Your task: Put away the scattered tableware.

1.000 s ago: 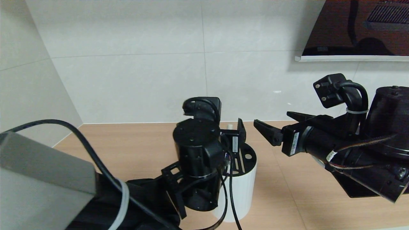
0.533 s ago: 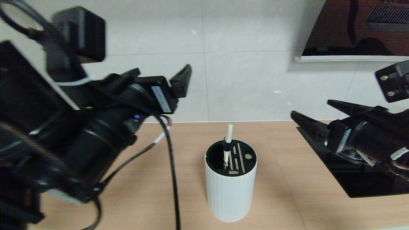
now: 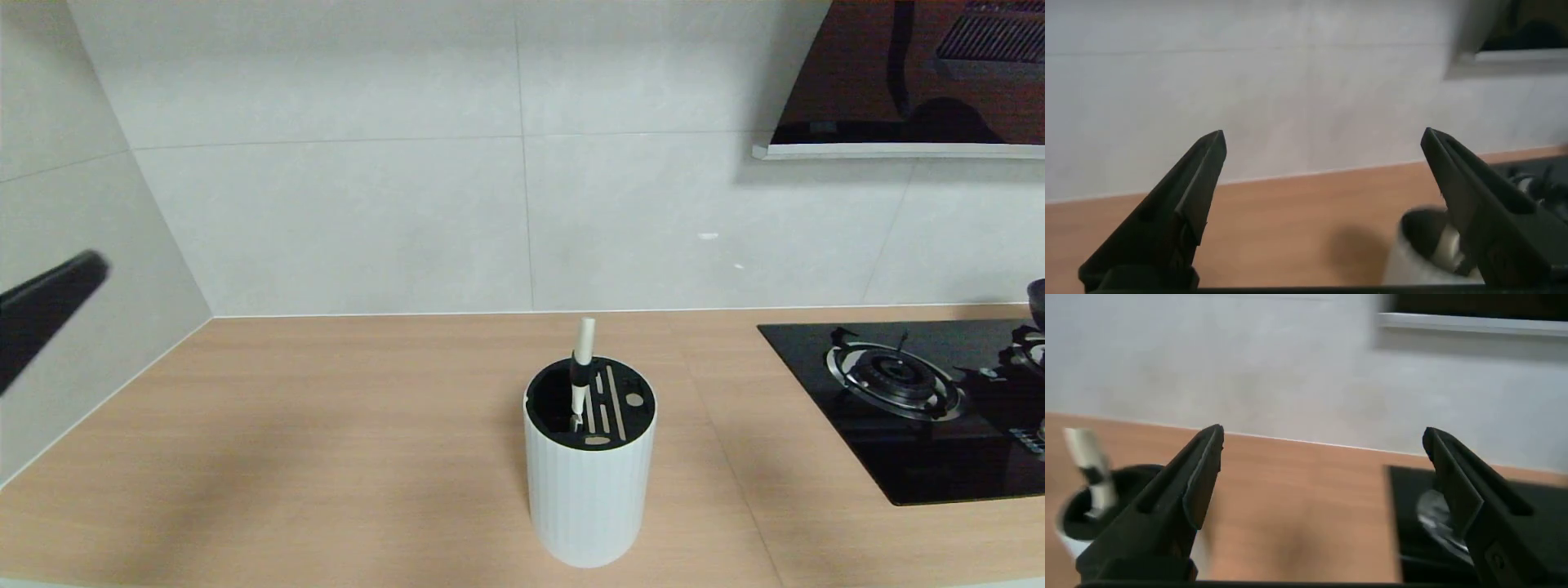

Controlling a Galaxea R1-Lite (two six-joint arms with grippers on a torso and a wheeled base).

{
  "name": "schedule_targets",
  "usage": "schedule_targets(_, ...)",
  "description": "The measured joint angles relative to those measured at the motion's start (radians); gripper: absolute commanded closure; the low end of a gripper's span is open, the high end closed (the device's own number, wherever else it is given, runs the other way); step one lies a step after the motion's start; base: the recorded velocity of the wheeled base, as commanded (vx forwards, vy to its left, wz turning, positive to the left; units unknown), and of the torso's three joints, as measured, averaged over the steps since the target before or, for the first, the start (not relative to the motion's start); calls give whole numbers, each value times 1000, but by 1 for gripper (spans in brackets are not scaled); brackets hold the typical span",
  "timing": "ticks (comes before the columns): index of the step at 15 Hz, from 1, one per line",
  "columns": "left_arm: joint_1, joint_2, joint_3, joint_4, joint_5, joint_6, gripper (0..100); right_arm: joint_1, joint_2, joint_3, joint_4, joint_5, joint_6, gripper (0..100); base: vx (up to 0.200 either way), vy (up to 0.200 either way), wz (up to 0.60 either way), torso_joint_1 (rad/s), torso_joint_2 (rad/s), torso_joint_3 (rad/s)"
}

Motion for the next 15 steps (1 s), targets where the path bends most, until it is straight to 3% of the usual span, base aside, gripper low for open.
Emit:
schedule_targets(4,191,-324,31,280,-61,-4,0,-121,-354,19,304,-5,0,0,0,0,0,0,0,0)
schedule_targets(7,322,-519,51,448,-92,-34,0,-213,-542,26,466,-7,10,0,0,0,0,0,0,0)
schedule_targets(8,357,-572,72,476,-98,-52,0,-248,-575,27,471,3,22,0,0,0,0,0,0,0)
schedule_targets(10,445,-653,122,507,-101,-134,0,-327,-633,53,494,49,35,0,0,0,0,0,0,0)
schedule_targets(11,481,-684,145,515,-118,-143,0,-350,-654,76,496,55,36,0,0,0,0,0,0,0)
schedule_targets(12,518,-716,180,524,-139,-134,0,-362,-669,108,496,57,36,0,0,0,0,0,0,0)
schedule_targets(13,540,-737,225,526,-145,-97,0,-369,-678,140,495,66,36,0,0,0,0,0,0,0)
schedule_targets(15,554,-765,324,524,-194,9,0,-371,-695,212,494,112,36,0,0,0,0,0,0,0)
